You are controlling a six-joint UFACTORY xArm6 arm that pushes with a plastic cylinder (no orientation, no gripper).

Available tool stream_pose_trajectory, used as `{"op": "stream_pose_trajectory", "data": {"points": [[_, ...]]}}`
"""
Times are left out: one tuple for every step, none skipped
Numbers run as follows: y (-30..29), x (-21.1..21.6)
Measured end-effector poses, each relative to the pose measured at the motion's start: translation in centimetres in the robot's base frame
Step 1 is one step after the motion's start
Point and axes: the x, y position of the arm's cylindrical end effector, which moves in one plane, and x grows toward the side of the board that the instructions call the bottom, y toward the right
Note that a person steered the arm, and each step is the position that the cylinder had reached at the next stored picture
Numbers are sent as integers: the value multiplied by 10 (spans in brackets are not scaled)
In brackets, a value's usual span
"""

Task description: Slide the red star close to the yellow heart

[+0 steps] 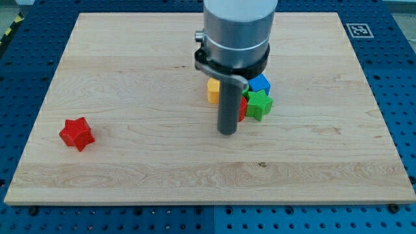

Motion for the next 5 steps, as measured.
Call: {"op": "stream_pose_trajectory", "data": {"points": [[-18, 18], [-19, 20], [-19, 20], [-27, 38], [-71, 56]]}}
